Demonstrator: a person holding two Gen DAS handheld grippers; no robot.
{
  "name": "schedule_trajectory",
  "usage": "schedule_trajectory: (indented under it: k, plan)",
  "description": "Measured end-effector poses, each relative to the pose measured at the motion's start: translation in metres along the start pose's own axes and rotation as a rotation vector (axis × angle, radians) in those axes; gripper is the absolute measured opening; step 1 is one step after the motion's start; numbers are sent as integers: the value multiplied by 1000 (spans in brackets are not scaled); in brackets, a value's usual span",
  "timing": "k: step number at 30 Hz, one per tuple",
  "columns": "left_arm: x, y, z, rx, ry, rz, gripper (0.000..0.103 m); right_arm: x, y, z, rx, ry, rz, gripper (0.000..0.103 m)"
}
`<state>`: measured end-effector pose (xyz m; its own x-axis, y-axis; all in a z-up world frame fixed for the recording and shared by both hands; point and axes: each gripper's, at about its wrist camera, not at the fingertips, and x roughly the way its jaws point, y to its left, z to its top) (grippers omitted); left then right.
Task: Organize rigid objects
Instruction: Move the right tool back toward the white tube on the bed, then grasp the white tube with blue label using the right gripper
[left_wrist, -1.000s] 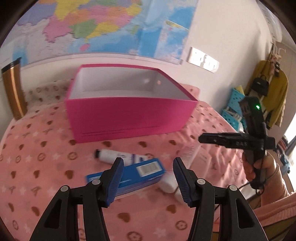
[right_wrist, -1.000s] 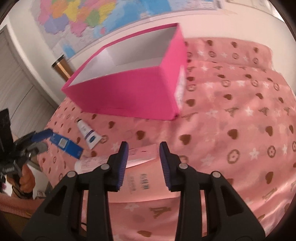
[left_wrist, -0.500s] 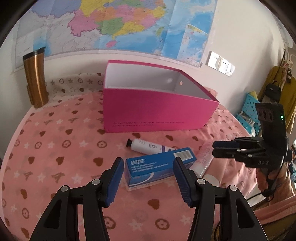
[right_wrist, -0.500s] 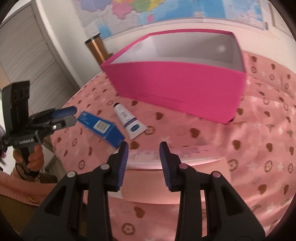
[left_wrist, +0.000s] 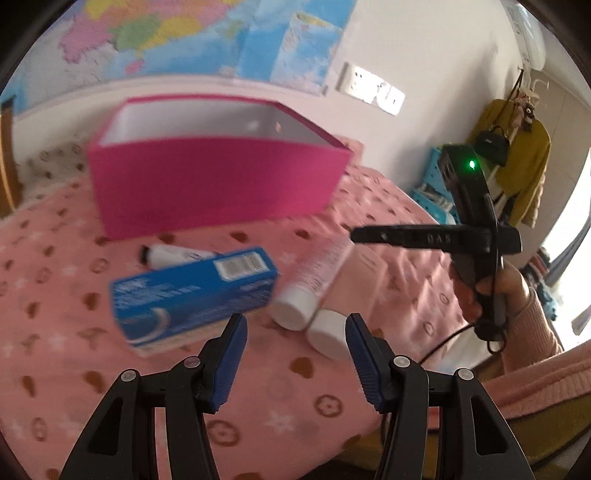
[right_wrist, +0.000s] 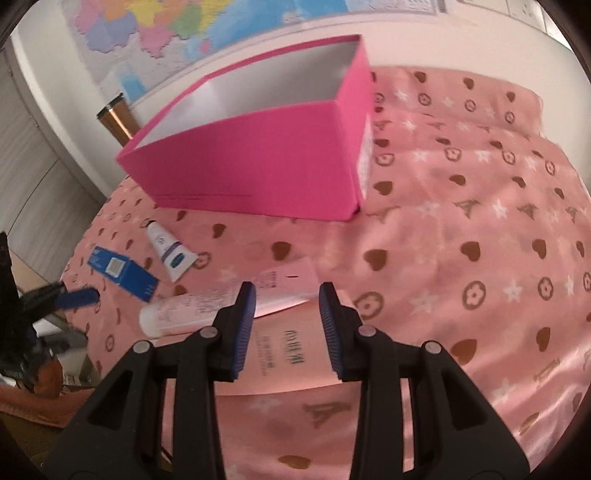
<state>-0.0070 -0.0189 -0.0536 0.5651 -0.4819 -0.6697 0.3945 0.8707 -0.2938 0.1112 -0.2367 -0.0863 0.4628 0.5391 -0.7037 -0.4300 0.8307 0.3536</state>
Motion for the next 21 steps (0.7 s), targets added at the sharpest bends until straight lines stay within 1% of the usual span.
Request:
schedule_trajectory:
  k: [1, 3, 4, 6, 9, 11, 13, 14, 16, 17, 19, 21]
  plan:
    - [5, 0, 0, -7, 12, -5, 56, 0, -1, 1, 8, -2, 5, 39]
    - [9, 1, 0, -13, 29, 9, 56, -2, 3, 3, 3, -18, 21, 39]
    - [8, 1, 0, -9, 24, 18, 56, -3, 7, 4, -9, -24, 26, 39]
    - [-3, 2, 3, 2, 1, 24, 56, -4, 18, 8, -48, -36, 49, 39]
    - [-29, 7, 13, 34, -74, 35, 56, 3, 39, 15, -97, -27, 108, 39]
    - [-44, 15, 25, 39, -123, 72, 56, 16, 54, 20, -129, -5, 146, 39]
    - [-50, 23, 35, 40, -139, 120, 56, 30, 66, 23, -153, 23, 158, 39]
    - [-50, 29, 41, 40, -138, 152, 56, 38, 70, 24, -161, 42, 160, 39]
    - [-44, 43, 49, 36, -120, 189, 56, 53, 76, 25, -165, 85, 159, 38]
    - [-37, 52, 55, 30, -96, 207, 56, 60, 79, 26, -173, 105, 158, 34]
    - [-26, 64, 60, 25, -63, 217, 55, 69, 83, 25, -188, 138, 157, 32]
    - [-14, 78, 62, 13, -21, 204, 54, 75, 86, 24, -201, 162, 156, 32]
